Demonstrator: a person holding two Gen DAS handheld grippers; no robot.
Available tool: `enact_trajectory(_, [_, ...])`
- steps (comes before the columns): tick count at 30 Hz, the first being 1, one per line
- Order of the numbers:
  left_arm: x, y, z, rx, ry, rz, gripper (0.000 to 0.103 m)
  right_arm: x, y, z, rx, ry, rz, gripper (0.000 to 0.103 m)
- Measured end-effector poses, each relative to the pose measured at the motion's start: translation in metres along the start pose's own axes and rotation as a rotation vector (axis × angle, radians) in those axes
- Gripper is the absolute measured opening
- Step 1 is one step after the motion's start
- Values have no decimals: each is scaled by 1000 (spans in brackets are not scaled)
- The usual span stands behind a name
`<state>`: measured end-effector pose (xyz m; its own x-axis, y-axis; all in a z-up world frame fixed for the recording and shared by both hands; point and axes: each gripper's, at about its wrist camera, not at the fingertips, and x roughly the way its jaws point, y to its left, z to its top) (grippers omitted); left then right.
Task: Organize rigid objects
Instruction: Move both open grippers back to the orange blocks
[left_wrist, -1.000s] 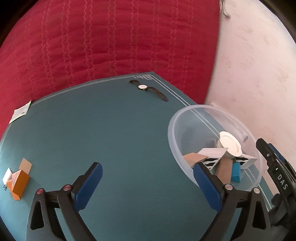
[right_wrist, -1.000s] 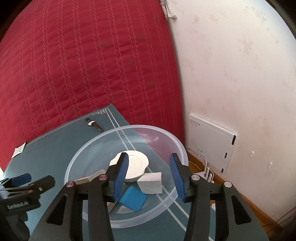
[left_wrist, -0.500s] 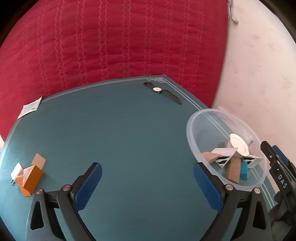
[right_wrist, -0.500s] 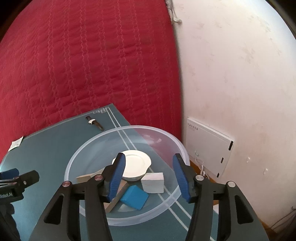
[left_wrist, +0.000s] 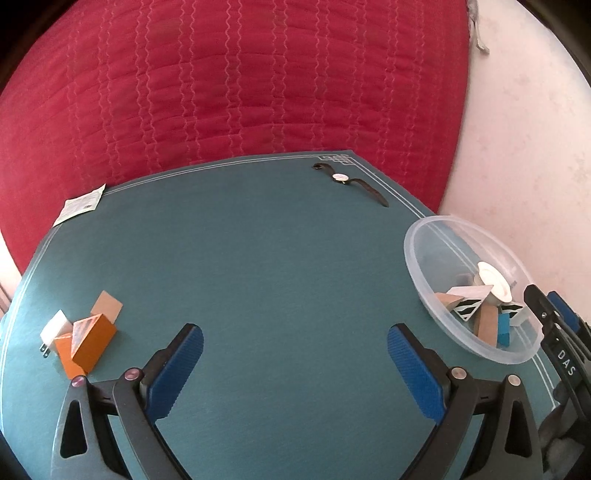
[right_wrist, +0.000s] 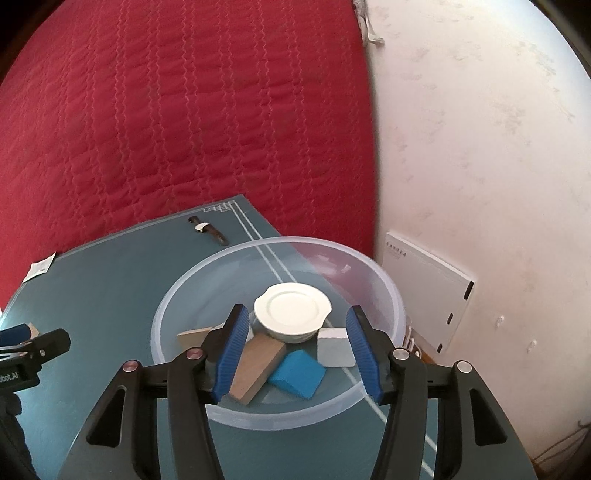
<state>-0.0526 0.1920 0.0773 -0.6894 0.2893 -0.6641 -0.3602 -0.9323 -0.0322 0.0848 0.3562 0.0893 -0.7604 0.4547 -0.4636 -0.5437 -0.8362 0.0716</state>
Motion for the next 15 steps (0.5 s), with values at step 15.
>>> enact_trajectory(15, [-15,58,-18,-58,-1,64,102,-8,56,-13,-93,58,147,56])
